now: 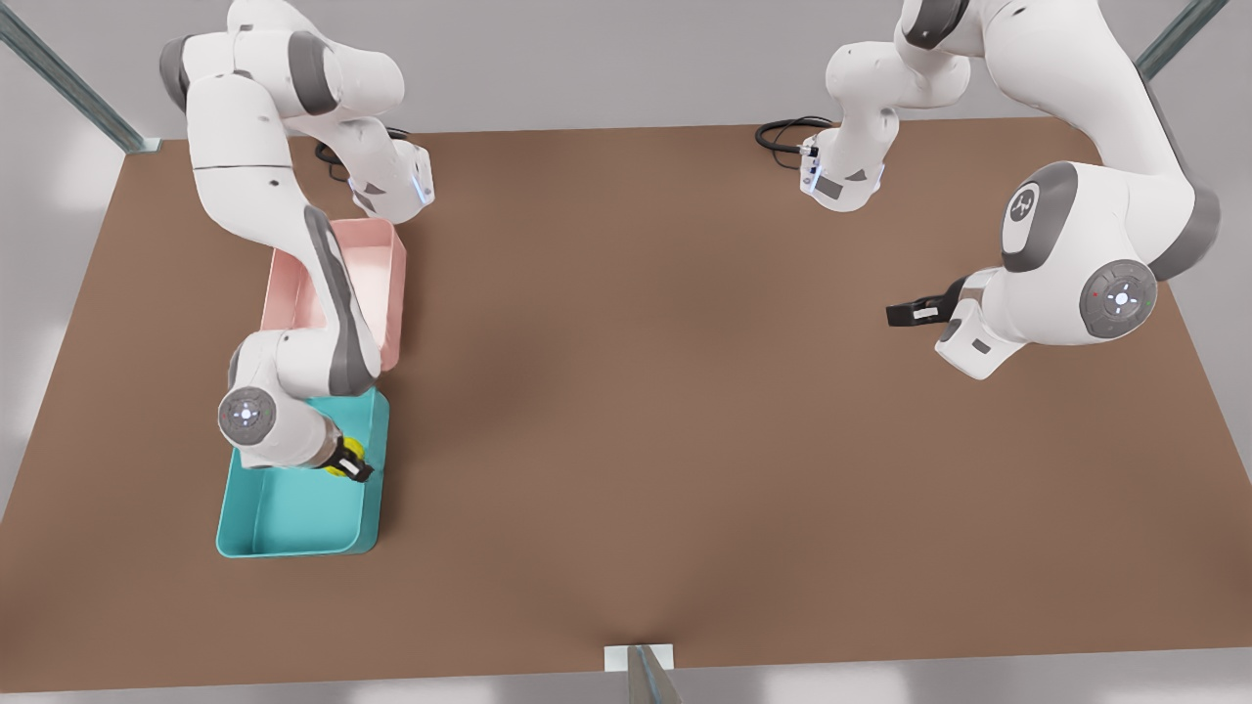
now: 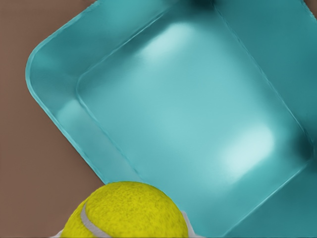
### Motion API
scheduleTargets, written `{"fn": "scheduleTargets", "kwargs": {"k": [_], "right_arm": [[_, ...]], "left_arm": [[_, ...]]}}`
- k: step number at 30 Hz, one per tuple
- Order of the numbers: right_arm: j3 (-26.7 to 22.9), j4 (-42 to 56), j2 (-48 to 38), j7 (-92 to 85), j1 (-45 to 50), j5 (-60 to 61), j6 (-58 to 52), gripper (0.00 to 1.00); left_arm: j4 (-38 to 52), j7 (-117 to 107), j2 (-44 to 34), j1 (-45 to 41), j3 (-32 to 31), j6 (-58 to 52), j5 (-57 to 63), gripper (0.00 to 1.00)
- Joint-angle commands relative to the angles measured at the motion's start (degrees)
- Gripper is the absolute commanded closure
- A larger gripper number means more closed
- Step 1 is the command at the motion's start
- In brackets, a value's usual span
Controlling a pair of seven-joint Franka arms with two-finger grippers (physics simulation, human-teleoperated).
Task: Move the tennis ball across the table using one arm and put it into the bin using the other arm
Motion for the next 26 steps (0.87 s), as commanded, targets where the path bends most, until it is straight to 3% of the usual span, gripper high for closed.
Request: {"fn": "scheduleTargets", "kwargs": {"k": [1,3,4,5,7,10,12,14,16,19,26], "right_arm": [[-3.25,1.15,1.16,-52.66,-0.02,-0.21,-6.71,0.36],[-5.44,1.94,2.92,-56.35,-0.55,0.41,-6.45,0.35],[-5.97,2.65,3.71,-56.62,-0.72,0.59,-6.45,0.02],[-6.06,3.35,3.89,-56.09,-0.81,0.59,-6.63,0.0],[-5.97,4.66,4.06,-55.91,-0.81,2.59,-8.64,0.0],[-5.36,11.6,4.15,-50.22,-0.64,5.07,-20.06,0.0],[-5.01,22.14,3.19,-42.5,0.24,1.66,-38.32,0.0],[0.27,28.57,-4.63,-30.51,-1.69,-1.88,-49.34,0.0],[0.79,30.68,-7.8,-31.39,-5.47,-1.79,-50.92,0.0],[6.77,29.89,-12.46,-35.96,-10.66,-1.53,-51.62,0.0],[6.33,19.7,-19.58,-36.32,-11.89,0.67,-51.45,0.0]], "left_arm": [[0.02,-0.63,-0.07,0.0,-0.02,-0.1,0.0,0.0],[0.02,-0.63,-0.07,0.0,-0.02,-0.45,0.08,0.0],[0.02,-0.63,-0.07,0.0,-0.02,-0.54,0.0,0.0],[0.02,-0.63,-0.07,0.0,-0.02,-1.06,0.0,0.0],[0.02,-0.63,-0.07,0.09,-0.02,-1.24,0.0,0.0],[0.11,-0.72,0.02,0.09,-0.02,-1.24,0.08,0.0],[0.02,-0.71,0.02,0.09,-0.02,-1.33,0.0,0.0],[0.02,-0.63,0.11,0.09,-0.02,-1.24,0.0,0.0],[0.02,-0.63,0.28,0.09,-0.02,-1.24,0.0,0.0],[0.02,-0.72,0.19,-0.09,-0.02,-1.59,0.0,0.0],[0.02,-0.72,0.11,-0.09,-0.11,-1.68,-0.09,0.0]]}}
